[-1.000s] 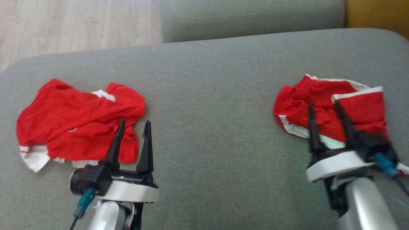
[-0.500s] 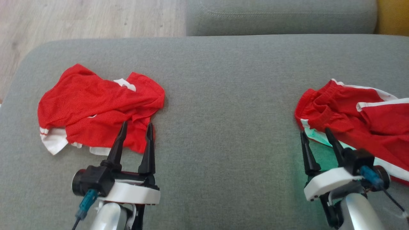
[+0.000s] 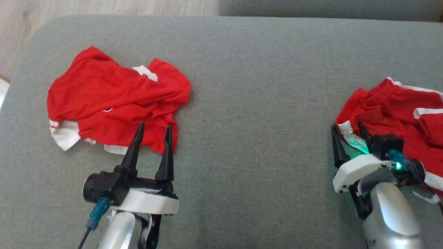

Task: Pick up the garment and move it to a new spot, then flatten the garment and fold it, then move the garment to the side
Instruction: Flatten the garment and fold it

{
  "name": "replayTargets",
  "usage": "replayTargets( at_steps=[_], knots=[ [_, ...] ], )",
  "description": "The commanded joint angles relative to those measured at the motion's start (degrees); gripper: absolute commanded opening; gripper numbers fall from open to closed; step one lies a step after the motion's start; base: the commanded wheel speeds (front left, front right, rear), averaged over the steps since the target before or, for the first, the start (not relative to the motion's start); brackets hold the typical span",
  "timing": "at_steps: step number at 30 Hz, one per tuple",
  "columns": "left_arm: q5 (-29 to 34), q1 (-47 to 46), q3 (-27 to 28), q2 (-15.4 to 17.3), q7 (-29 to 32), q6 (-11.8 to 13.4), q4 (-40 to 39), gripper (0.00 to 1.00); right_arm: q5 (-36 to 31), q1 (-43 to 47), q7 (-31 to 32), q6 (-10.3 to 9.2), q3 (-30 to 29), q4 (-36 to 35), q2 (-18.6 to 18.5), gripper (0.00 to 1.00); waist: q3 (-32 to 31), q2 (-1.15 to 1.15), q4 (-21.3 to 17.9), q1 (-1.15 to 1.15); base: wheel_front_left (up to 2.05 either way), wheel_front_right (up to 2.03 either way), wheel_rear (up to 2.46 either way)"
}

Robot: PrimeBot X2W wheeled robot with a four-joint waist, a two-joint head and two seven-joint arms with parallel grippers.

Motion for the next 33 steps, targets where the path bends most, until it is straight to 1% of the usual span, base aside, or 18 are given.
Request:
replayTargets(
  at_steps=[1, 4, 5, 6, 7, 9, 12, 18, 23, 24, 29, 33],
  knots=[
    [-0.31, -2.17, 1.25, 0.11, -0.55, 0.29, -1.78, 1.00, -0.30, -2.29, 0.12, -0.04, 1.10, -0.27, -0.30, 1.00, 0.50, 0.00, 0.49, -0.01, 0.00, 0.00, 0.00],
    [-0.48, -2.53, 0.88, 0.11, -0.55, 0.38, -1.68, 1.00, 0.27, -4.04, 0.32, -0.04, 1.57, 2.68, -0.30, 1.00, 0.81, 0.00, 0.84, -0.01, 0.00, 0.00, 0.00],
    [-0.53, -2.64, 0.77, 0.11, -0.55, 0.41, -1.62, 1.00, 0.58, -4.55, 0.27, -0.04, 1.97, 3.55, -0.30, 0.90, 0.84, 0.00, 0.92, -0.01, 0.00, 0.00, 0.00],
    [-0.56, -2.73, 0.69, 0.11, -0.55, 0.44, -1.55, 1.00, 0.97, -5.03, 0.11, -0.04, 2.51, 4.32, -0.30, 0.40, 0.85, 0.00, 0.97, -0.01, 0.00, 0.00, 0.00],
    [-0.60, -2.81, 0.63, 0.11, -0.55, 0.47, -1.49, 1.00, 1.47, -5.50, -0.25, -0.04, 3.14, 4.95, -0.30, 0.00, 0.83, 0.00, 1.00, -0.01, 0.00, 0.00, 0.00],
    [-0.67, -2.90, 0.56, 0.11, -0.55, 0.54, -1.40, 1.00, 3.02, -6.39, -1.50, -0.04, 4.84, 5.79, -0.30, 0.00, 0.74, 0.00, 1.00, -0.01, 0.00, 0.00, 0.00],
    [-0.70, -2.89, 0.56, 0.11, -0.55, 0.61, -1.19, 1.00, 6.26, -7.55, -3.21, -0.04, 9.09, 6.31, -0.30, 0.00, 0.42, 0.00, 0.85, -0.01, 0.00, 0.00, 0.00],
    [-0.46, -2.48, 0.63, 0.11, -0.55, 0.55, -0.67, 1.00, 13.57, -9.06, -5.16, -0.04, 20.54, 4.95, -0.30, 0.00, -0.70, 0.00, 0.46, -0.01, 0.00, 0.00, 0.00],
    [-0.31, -2.21, 0.56, 0.11, -0.55, 0.51, -0.60, 1.00, 18.68, -9.81, -5.27, -0.04, 31.56, 3.54, -0.30, 0.00, -1.45, 0.00, 0.45, -0.01, 0.00, 0.00, 0.00],
    [-0.31, -2.21, 0.56, 0.11, -0.55, 0.51, -0.60, 1.00, 18.68, -9.81, -5.27, -0.04, 31.56, 3.54, -0.30, 0.00, -1.45, 0.00, 0.45, -0.01, 0.00, 0.00, 0.00],
    [-0.26, -1.75, 0.50, 0.11, -0.55, 0.49, -0.51, 1.00, 23.46, -9.90, -4.72, -0.04, 41.30, 1.85, -0.30, 0.00, -2.20, 0.00, 0.83, -0.01, 0.00, 0.00, 0.00],
    [-0.27, -1.38, 0.67, 0.11, -0.55, 0.61, -0.45, 1.00, 26.02, -9.84, -4.16, -0.04, 46.15, 1.74, -0.30, 0.00, -2.59, 0.00, 0.96, -0.01, 0.00, 0.00, 0.00]
  ],
)
